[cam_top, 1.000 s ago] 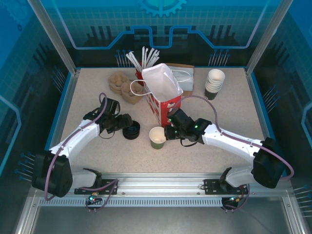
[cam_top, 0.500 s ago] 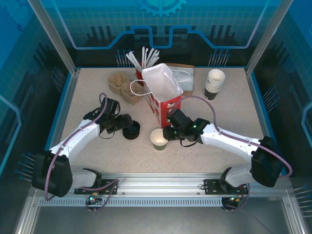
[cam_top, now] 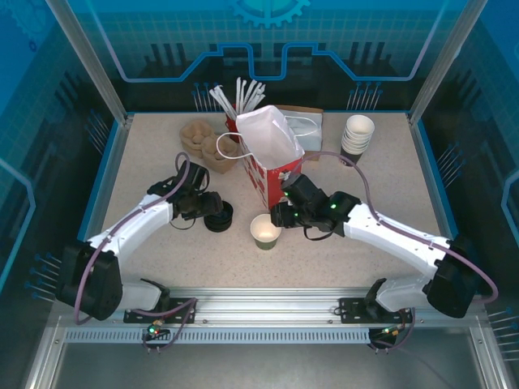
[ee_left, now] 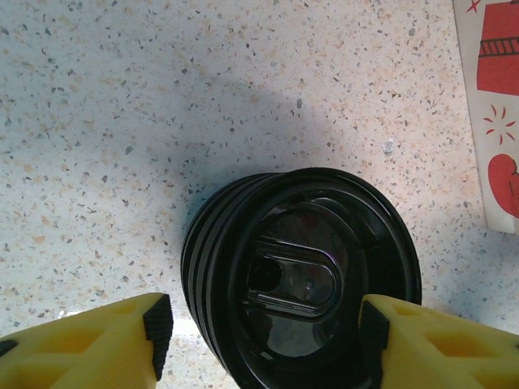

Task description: Pack the takeout coffee

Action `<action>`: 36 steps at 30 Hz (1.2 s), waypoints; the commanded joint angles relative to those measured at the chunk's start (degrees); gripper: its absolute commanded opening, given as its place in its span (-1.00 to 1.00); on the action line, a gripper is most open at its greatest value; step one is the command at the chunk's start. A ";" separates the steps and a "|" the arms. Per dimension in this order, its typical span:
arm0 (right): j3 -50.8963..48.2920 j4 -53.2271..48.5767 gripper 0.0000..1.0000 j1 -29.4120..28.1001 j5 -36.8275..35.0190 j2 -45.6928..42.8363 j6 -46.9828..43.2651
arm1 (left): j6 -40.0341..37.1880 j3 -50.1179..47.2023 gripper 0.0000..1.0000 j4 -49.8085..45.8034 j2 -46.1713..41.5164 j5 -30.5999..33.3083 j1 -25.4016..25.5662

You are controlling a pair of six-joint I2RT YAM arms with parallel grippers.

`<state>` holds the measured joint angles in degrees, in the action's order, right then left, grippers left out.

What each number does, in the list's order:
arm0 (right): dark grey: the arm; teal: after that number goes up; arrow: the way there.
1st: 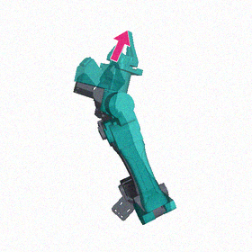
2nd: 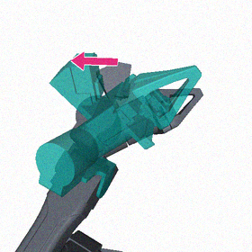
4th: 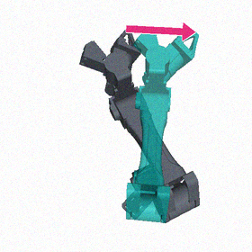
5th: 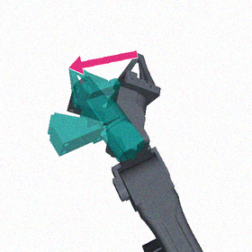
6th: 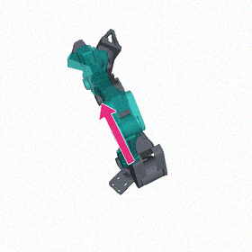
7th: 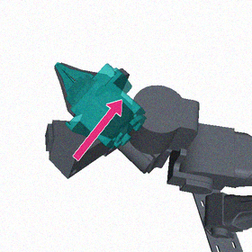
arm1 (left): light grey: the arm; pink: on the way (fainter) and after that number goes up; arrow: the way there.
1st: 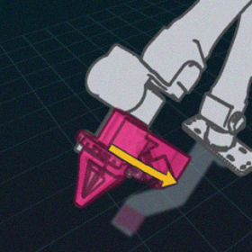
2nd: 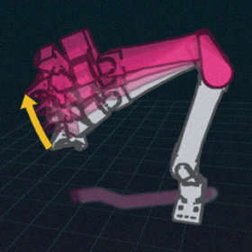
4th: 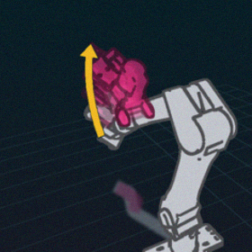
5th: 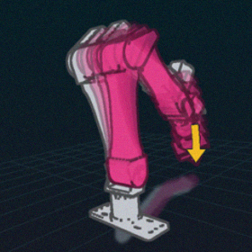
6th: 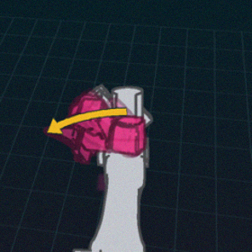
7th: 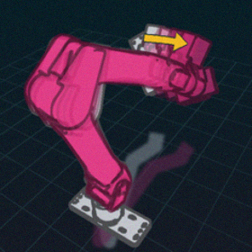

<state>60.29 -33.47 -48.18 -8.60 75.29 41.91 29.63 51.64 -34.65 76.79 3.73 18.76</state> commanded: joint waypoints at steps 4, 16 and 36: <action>1.29 -4.62 -0.13 2.36 -0.58 -4.40 -1.35 | -1.06 2.46 0.14 -2.94 2.12 3.66 2.13; -2.11 -5.89 -0.12 5.84 -0.34 -8.56 -1.66 | -0.80 4.09 -0.15 -4.37 4.61 5.85 3.62; -4.00 -7.22 -0.11 8.61 -0.17 -10.95 -2.54 | -0.79 4.26 -0.37 -5.30 6.24 7.59 4.12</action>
<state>56.93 -39.24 -40.47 -8.60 65.34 40.16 29.67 54.61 -38.37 82.67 9.91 22.37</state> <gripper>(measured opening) 0.443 0.324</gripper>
